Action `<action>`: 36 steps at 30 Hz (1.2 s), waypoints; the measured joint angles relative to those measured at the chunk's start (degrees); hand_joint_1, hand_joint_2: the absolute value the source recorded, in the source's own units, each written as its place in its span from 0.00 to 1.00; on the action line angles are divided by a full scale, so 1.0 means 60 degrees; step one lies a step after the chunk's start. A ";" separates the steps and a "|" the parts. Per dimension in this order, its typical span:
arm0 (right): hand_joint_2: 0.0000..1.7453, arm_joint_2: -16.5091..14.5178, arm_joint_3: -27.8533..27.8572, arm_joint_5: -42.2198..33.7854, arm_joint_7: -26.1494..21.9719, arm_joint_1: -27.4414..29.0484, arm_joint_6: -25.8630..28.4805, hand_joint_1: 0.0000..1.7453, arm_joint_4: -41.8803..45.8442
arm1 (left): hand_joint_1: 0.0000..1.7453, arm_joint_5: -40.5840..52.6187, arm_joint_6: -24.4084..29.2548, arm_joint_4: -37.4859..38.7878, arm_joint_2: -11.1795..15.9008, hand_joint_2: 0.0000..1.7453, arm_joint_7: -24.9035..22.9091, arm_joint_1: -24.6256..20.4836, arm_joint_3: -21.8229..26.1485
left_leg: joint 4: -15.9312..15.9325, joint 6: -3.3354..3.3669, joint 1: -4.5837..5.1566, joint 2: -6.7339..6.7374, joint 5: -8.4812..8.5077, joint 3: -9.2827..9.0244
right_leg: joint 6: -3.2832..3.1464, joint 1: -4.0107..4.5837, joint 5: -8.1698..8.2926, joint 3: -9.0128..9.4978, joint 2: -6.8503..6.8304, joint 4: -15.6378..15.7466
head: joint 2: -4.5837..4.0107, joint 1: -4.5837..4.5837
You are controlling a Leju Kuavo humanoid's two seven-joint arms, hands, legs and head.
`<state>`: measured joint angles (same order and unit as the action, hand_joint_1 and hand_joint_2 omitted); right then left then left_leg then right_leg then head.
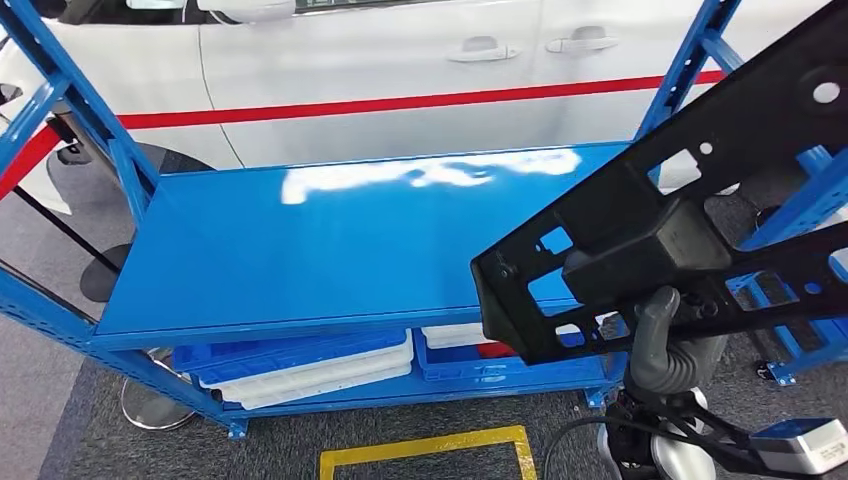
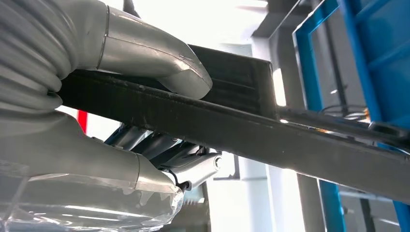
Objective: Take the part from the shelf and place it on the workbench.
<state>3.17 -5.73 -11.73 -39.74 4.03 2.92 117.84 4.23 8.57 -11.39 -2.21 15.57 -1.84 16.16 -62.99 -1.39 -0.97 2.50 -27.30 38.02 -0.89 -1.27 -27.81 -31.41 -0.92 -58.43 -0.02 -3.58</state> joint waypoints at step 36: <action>1.00 -0.0833 0.1336 0.0719 0.0422 0.1164 -0.0299 1.00 0.0953 | 0.00 -0.0025 0.0294 0.0015 -0.0253 1.00 -0.0507 -0.0116 0.0454 | -0.1750 0.0168 0.0100 -0.0355 -0.1310 -0.0393 | -0.0107 0.0169 0.0548 -0.0826 0.0510 -0.0174 | 0.0000 0.0007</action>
<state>-1.83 2.28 -7.41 -37.21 11.02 1.13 123.56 4.08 10.33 -11.30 -3.73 12.52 -2.54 18.89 -73.49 -0.38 -0.37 0.37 -35.15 35.66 -1.53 -0.25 -24.53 -36.37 2.14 -59.47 -0.02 -3.54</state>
